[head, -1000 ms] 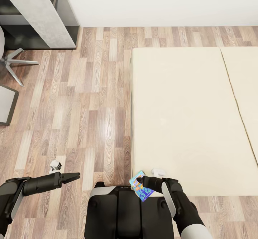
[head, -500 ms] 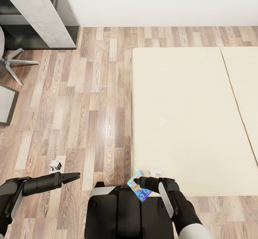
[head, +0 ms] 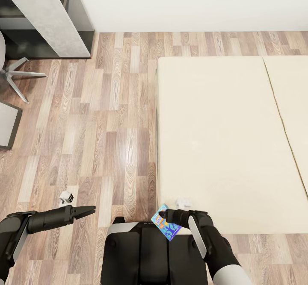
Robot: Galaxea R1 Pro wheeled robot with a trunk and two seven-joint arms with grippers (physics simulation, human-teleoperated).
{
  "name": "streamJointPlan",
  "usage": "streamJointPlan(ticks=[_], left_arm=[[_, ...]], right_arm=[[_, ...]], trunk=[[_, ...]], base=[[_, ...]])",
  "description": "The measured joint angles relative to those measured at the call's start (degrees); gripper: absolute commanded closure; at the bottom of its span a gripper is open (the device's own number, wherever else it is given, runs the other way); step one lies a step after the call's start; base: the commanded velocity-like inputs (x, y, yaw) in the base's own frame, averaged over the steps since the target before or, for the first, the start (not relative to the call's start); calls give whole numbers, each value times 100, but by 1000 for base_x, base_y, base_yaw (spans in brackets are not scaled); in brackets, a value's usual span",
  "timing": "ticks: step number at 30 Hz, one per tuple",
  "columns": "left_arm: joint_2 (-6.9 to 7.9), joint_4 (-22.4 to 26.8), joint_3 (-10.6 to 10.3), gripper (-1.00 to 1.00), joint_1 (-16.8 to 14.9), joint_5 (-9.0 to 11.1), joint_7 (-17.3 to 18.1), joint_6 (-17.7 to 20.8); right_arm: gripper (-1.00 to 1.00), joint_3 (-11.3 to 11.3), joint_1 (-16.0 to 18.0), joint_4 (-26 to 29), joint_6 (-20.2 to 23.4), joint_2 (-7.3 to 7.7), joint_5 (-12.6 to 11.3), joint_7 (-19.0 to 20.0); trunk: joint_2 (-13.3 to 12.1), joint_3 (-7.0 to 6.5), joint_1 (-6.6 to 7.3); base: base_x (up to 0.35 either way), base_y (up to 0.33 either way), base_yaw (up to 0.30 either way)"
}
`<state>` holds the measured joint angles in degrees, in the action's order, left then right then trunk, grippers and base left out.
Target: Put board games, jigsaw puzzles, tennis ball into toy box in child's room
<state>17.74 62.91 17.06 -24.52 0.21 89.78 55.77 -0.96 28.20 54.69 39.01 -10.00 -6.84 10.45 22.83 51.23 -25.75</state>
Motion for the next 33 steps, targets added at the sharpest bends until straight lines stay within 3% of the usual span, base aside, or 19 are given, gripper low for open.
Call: streamJointPlan(ticks=[16, 33], left_arm=[[0, 0, -1, -100, 0, 0, 0, -3], [5, 0, 6, -100, 1, 1, 0, -3]], right_arm=[[-100, 2, -3, 152, -31, 0, -16, -41], [-100, 23, -101, 1145, 116, 7, -32, -15]], trunk=[[0, -16, 0], [0, -161, 0]], base=[[0, 0, 0], [0, 0, 0]])
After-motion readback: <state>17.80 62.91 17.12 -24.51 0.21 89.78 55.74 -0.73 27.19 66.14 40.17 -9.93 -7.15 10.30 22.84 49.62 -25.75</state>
